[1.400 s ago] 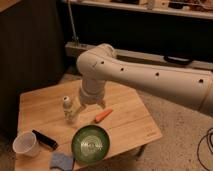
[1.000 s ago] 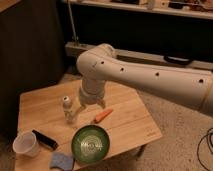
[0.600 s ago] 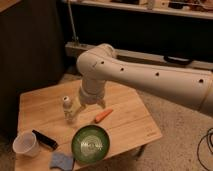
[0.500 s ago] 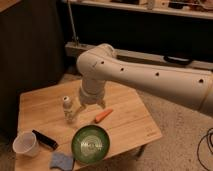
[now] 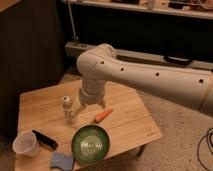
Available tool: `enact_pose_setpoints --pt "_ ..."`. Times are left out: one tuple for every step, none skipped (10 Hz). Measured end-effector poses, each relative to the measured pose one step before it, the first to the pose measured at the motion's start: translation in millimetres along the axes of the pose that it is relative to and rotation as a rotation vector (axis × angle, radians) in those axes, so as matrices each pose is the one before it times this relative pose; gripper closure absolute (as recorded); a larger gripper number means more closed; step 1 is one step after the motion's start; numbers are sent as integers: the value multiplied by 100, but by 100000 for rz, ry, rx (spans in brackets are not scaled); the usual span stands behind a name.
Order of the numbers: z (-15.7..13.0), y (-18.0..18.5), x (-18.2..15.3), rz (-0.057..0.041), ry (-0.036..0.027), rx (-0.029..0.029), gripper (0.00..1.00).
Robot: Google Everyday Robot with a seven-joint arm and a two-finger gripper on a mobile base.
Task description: Knock the bottle over
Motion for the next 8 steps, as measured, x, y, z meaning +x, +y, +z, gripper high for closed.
enact_pose_setpoints --pt "-2 -2 0 7 -1 8 20" --pt "-19 -21 13 -3 48 70 20" --pt "-71 -210 -9 -1142 -27 1184 20" --pt "47 -694 -308 -3814 250 3881 20" --pt "76 -828 -330 -3192 919 2412 20" --pt "122 -1664 -219 -7183 3312 2652 20" --pt "250 -1283 88 -7141 3415 1448 20" --pt "756 -1715 1099 -7825 3691 1646 21"
